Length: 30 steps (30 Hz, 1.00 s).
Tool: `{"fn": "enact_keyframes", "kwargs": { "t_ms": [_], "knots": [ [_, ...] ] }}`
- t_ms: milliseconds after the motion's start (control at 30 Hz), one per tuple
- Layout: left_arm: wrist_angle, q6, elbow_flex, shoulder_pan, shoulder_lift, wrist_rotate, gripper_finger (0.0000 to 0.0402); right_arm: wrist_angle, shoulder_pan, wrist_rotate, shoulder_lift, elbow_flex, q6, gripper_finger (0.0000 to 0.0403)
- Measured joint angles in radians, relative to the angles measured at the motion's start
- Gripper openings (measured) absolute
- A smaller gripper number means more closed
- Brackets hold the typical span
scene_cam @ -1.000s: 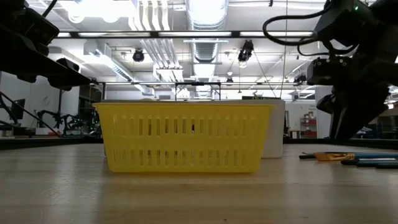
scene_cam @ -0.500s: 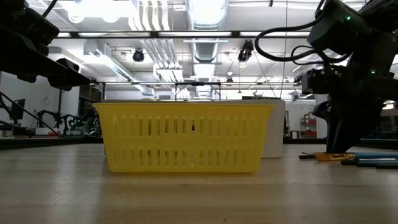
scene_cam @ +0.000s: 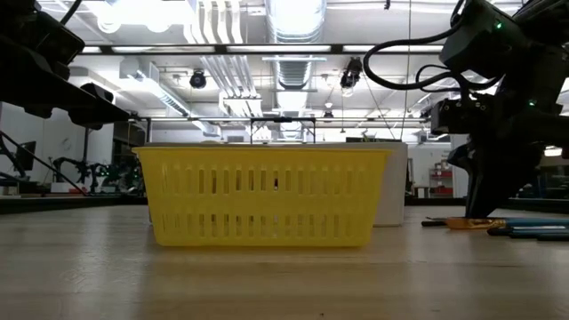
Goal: Pick & Place Paint Supplies
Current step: Put the silver paint brush into the white bin
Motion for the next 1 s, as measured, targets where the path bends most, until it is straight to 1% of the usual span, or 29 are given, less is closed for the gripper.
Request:
{"fn": "enact_keyframes", "kwargs": {
  "t_ms": [400,600,667,833,933,1000],
  "knots": [
    [0.0,0.0,0.0,0.0,0.0,0.0,0.0306,-0.007,0.0,0.0,0.0,0.004,0.003,0.0019],
    [0.0,0.0,0.0,0.0,0.0,0.0,0.0306,-0.104,0.0,0.005,-0.008,0.051,-0.002,0.0019],
    [0.0,0.0,0.0,0.0,0.0,0.0,0.0306,-0.163,-0.002,0.012,-0.021,0.067,-0.002,0.0019],
    [0.0,0.0,0.0,0.0,0.0,0.0,0.0306,-0.247,-0.001,0.05,-0.077,0.11,0.006,0.0018],
    [0.0,0.0,0.0,0.0,0.0,0.0,0.0306,-0.276,-0.003,0.072,-0.124,0.133,0.008,0.0018],
    [0.0,0.0,0.0,0.0,0.0,0.0,0.0306,-0.29,-0.003,0.092,-0.161,0.146,0.037,0.0018]
  ]
}}
